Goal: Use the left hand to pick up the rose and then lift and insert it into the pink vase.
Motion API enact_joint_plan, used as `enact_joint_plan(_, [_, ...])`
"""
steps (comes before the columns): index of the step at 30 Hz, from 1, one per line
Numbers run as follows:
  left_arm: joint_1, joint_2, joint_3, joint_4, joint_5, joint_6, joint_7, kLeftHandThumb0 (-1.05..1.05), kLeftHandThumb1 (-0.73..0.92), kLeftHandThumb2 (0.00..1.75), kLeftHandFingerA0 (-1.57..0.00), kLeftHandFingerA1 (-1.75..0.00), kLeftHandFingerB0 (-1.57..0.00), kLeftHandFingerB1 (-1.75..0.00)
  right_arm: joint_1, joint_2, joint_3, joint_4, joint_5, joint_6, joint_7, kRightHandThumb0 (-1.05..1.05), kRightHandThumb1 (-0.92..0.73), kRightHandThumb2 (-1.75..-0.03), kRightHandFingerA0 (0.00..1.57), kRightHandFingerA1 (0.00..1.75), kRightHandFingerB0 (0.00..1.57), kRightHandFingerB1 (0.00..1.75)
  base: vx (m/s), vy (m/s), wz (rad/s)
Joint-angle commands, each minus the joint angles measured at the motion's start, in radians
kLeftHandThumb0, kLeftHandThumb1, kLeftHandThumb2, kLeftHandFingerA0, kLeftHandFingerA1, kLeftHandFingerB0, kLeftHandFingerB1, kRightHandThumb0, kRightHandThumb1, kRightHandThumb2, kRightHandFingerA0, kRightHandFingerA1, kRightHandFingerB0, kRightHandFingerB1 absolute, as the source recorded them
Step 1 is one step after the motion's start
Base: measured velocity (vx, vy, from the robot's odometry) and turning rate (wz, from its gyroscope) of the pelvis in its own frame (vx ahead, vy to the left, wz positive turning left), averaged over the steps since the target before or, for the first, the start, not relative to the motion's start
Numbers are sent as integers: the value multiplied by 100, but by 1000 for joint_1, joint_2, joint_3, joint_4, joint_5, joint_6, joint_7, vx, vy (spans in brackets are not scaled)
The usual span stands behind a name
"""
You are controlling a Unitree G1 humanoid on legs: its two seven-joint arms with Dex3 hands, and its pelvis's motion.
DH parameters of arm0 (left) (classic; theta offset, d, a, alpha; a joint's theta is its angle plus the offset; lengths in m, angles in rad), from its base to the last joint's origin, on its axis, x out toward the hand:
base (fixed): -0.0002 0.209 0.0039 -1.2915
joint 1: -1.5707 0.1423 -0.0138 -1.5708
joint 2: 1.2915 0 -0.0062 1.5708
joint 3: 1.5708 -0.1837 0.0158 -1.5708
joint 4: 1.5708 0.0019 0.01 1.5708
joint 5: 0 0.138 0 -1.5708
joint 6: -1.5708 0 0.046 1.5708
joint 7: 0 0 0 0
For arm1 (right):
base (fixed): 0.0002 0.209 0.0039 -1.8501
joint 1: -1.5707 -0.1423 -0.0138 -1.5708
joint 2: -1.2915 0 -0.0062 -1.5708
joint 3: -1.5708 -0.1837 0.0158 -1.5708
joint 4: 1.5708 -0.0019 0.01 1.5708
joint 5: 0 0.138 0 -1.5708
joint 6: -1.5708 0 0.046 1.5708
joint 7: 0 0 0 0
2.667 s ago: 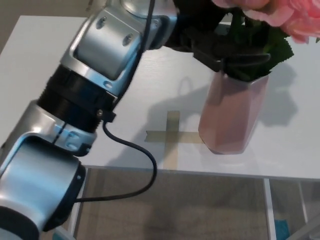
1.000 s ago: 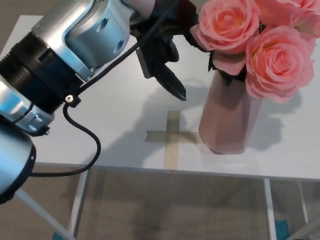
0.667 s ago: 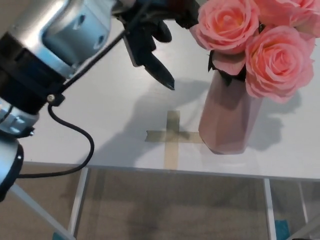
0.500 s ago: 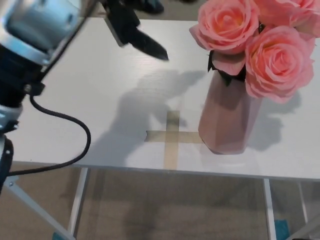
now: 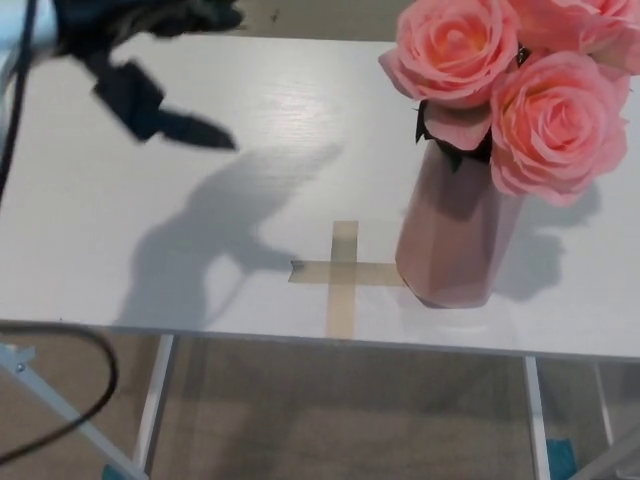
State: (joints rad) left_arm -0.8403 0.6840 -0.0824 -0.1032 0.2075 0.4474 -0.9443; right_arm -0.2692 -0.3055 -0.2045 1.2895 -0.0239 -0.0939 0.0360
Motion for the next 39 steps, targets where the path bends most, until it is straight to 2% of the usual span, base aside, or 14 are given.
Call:
enact_joint_plan(1, [175, 34, 82, -120, -32, -75, 63, -60, 32, 80, 0, -21, -2, -19, 24, -2, 4, 8, 2, 17, -1, -32, -65, -58, 72, 51, 59, 46, 0, 0, 0])
enact_joint_plan(3, [476, 21, 253, -264, -99, -144, 64, -79, 44, 54, -5, -27, -6, -26, 34, -4, 5, 11, 0, 13, 2, -36, -65, -58, 69, 50, 58, 45, 0, 0, 0])
enact_joint_plan(7, [694, -42, 388, -388, -156, -166, 54, -74, 45, 55, -7, -27, -11, -25, 44, -11, 11, 13, -10, 7, -2, -36, -65, -58, 69, 50, 57, 45, 0, 0, 0])
enact_joint_plan(8, [786, -91, 440, -423, -187, -200, 56, -34, 14, 80, -2, -49, 0, -46, 47, -14, 8, 14, -8, 6, -4, -33, -65, -58, 69, 50, 57, 45, 0, 0, 0])
enact_joint_plan(9, [870, -138, 488, -450, -217, -234, 59, -34, 14, 80, -2, -49, 0, -46, 46, -16, 4, 14, -5, 5, -6, -33, -65, -58, 69, 50, 57, 45, 0, 0, 0])
enact_joint_plan(10, [945, -178, 526, -470, -246, -261, 55, -33, 15, 81, -2, -49, 0, -46, 50, -13, 0, 16, -2, 4, -11, -33, -65, -59, 69, 50, 57, 45, 0, 0, 0])
enact_joint_plan(11, [1005, -215, 552, -471, -272, -294, 51, -63, 48, 55, -17, -31, -21, -28, 49, -11, 0, 16, -2, 4, -16, -33, -65, -59, 70, 50, 57, 45, 0, 0, 0])
enact_joint_plan(13, [1117, -285, 595, -453, -321, -371, 44, -63, 49, 55, -18, -32, -23, -29, 45, -3, -1, 18, -2, 6, -28, -33, -65, -58, 71, 51, 57, 45, 0, 0, 0])
enact_joint_plan(14, [1171, -320, 602, -416, -333, -429, 46, -31, 29, 89, -9, -51, -8, -48, 47, 4, -2, 20, -1, 6, -31, -32, -65, -58, 71, 51, 57, 45, 0, 0, 0])
enact_joint_plan(16, [1277, -383, 610, -333, -342, -534, 54, -63, 55, 57, -24, -33, -28, -30, 67, 12, 1, 23, -4, 1, -34, -32, -65, -58, 70, 51, 57, 45, 0, 0, 0])
enact_joint_plan(18, [1324, -411, 596, -218, -308, -599, 89, -63, 56, 57, -26, -33, -30, -31, 78, 14, 4, 24, -7, 1, -37, -32, -65, -58, 69, 50, 57, 45, 0, 0, 0])
enact_joint_plan(22, [1358, -424, 559, -74, -222, -654, 170, -62, 56, 57, -27, -33, -30, -31, 88, 13, 4, 27, -9, 1, -44, -32, -65, -58, 69, 50, 57, 45, 0, 0, 0])
enact_joint_plan(28, [1317, -387, 433, 387, 100, -713, 629, -49, 50, 56, -39, -34, -37, -33, 119, 30, -1, 29, -3, -9, -49, -32, -65, -58, 70, 51, 56, 44, 0, 0, 0])
enact_joint_plan(39, [983, -409, 361, 785, 80, -406, 833, -52, 56, 58, -43, -35, -36, -32, 137, 7, 14, 25, -18, -1, -41, -32, -65, -59, 67, 50, 56, 44, 0, 0, 0])
